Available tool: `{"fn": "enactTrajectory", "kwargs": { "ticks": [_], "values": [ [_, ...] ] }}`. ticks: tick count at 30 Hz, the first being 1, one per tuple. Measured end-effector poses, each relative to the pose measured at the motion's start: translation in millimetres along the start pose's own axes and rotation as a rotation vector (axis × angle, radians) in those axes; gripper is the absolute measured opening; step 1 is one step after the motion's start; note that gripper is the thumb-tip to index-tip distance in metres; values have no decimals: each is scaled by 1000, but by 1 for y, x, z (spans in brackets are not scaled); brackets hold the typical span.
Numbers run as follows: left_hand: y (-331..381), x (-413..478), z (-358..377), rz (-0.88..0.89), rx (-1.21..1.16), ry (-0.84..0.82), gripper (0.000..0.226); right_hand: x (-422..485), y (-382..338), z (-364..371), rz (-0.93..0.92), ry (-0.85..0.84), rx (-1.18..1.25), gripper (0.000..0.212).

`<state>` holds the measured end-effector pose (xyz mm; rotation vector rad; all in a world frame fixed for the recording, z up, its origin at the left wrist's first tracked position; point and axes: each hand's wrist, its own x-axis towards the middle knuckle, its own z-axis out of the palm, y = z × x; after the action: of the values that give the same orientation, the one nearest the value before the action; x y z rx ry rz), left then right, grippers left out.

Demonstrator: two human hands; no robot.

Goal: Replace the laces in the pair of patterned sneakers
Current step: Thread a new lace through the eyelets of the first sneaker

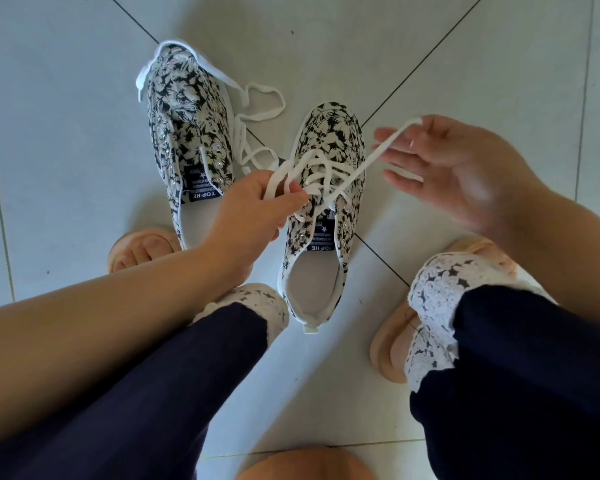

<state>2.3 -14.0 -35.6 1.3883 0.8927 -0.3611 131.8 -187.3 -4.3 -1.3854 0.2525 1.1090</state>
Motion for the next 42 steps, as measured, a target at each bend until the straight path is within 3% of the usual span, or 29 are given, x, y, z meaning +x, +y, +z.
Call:
{"fn": "enactTrajectory", "kwargs": {
  "ticks": [4,7,10,13,16,18,23,26,29,32,35,38,40,42],
  "values": [
    [-6,-2,1,-5,55,-2,12,2,-13,-11,-65,-40,529,14],
    [-7,-1,1,15,92,26,8,4,-31,-31,-124,78,557,8],
    [-5,-1,2,65,118,54,10,6,-34,-43,-136,222,291,15],
    [-4,-3,4,127,196,33,11,6,-11,-25,-110,299,-426,25],
    [-2,-6,5,203,354,-8,14,-1,15,-2,-155,-11,-1087,12],
    [0,-6,5,245,452,-29,19,-4,27,6,-200,-148,-1296,19],
    [-2,-4,5,285,623,-67,26,1,35,15,-231,-104,-1372,37],
    [0,-4,6,278,614,-63,25,-1,43,19,-272,-141,-1467,21],
    [3,-3,7,263,604,-48,25,-5,28,19,-193,-133,-1183,7],
    [3,-1,5,252,555,-46,29,-18,4,13,-58,-378,-943,5],
    [5,-1,3,259,546,-65,31,-21,24,22,4,-623,-1175,7],
    [10,-3,0,283,491,-61,19,-18,50,32,-122,-643,-1437,14],
    [23,-3,-2,258,298,-19,5,-20,54,33,-129,-651,-1474,23],
    [41,-2,-8,272,169,43,20,-20,55,31,-127,-645,-1487,30]
  ]
}}
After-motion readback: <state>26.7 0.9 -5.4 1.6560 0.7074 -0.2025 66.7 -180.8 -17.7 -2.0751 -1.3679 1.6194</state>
